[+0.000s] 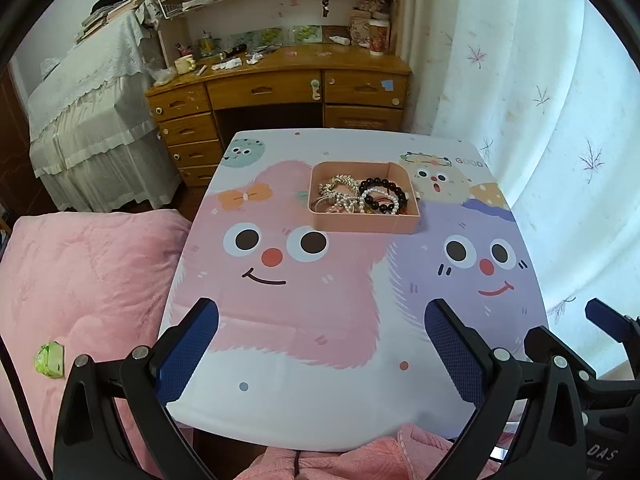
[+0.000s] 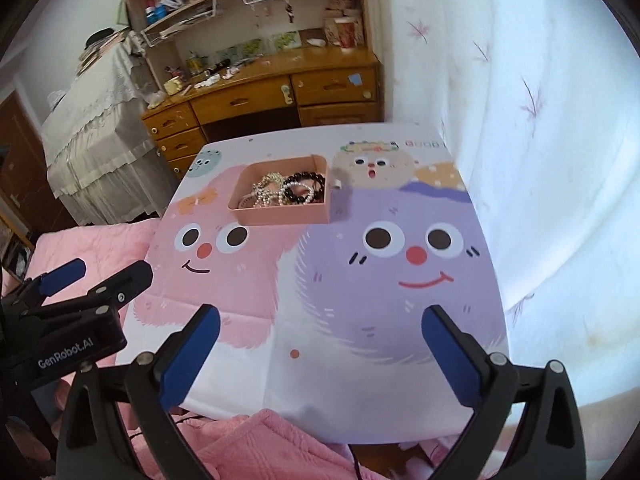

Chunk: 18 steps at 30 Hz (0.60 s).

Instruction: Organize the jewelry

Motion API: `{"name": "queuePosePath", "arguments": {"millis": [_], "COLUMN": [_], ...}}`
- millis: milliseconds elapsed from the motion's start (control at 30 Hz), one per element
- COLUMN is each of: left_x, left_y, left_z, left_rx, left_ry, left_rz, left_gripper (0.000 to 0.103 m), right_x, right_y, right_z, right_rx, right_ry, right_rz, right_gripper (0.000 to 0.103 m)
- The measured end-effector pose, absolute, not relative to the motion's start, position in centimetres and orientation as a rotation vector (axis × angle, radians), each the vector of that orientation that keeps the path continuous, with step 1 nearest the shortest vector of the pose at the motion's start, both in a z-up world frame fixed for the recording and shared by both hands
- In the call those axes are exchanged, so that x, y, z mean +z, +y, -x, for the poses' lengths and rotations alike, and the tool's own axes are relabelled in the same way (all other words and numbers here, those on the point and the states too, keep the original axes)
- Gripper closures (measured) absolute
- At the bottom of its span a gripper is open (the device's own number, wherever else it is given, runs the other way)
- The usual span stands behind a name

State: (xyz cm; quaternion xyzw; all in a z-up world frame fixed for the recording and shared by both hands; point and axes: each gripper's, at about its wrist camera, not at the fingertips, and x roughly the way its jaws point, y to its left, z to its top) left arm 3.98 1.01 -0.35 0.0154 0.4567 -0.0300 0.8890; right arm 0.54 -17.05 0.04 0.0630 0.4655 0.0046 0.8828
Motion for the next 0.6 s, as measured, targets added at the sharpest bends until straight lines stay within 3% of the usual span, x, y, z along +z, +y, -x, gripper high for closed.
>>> {"name": "queuePosePath", "arguments": {"millis": [600], "left_x": [-0.8], "left_y": [0.6], "left_z": [-3.5], "left_rx": [-0.05], "left_ry": [0.976], "left_rz": [-0.079], "left_gripper": [0.001], "right_x": [1.3], "right_y": [-15.6], "right_z": [0.2], "right_rx": [0.066], "right_ry": [0.911], "right_rz": [-0.094], "right_gripper": [0.0]}}
